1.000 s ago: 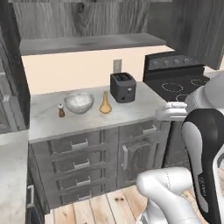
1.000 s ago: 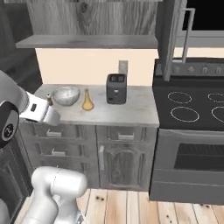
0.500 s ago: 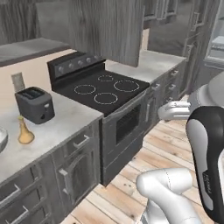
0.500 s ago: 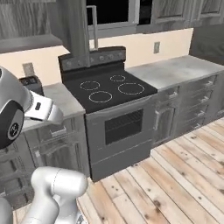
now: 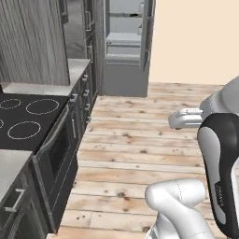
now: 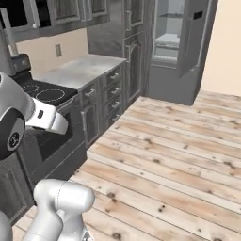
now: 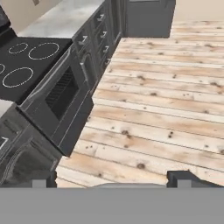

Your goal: Retrieve the bottle and the shaker from the cabinet and place them next to the mixing bowl on the counter. Then add garlic from the fridge to the mixing bowl.

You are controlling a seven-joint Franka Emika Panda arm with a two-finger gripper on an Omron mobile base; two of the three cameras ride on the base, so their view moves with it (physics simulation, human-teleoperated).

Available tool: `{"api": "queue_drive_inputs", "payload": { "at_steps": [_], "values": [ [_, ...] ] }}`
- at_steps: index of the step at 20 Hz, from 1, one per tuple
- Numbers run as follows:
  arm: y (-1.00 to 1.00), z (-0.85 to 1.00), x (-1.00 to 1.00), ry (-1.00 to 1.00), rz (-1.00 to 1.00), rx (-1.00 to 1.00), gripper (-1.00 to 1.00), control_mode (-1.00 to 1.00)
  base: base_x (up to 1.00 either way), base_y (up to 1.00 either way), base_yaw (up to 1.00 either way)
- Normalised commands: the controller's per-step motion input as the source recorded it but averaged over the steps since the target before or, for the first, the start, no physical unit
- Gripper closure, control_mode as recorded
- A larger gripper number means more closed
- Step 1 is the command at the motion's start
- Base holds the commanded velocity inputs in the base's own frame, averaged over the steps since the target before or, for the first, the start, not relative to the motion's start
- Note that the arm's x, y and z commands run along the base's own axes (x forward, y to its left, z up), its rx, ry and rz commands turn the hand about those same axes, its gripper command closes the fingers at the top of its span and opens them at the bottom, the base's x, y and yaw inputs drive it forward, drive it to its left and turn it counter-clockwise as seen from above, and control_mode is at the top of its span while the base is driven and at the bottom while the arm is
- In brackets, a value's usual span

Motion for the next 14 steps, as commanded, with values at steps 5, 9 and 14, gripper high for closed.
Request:
{"api": "queue_drive_inputs", "payload": {
  "at_steps": [5,9,14],
  "values": [
    [0.00,0.00,0.00,0.00,0.00,0.00,-1.00,1.00,0.87,-0.17,-0.34],
    [0.00,0.00,0.00,0.00,0.00,0.00,-1.00,1.00,1.00,-0.60,0.10],
    [0.00,0.00,0.00,0.00,0.00,0.00,-1.00,1.00,1.00,-0.63,0.19]
  ]
}}
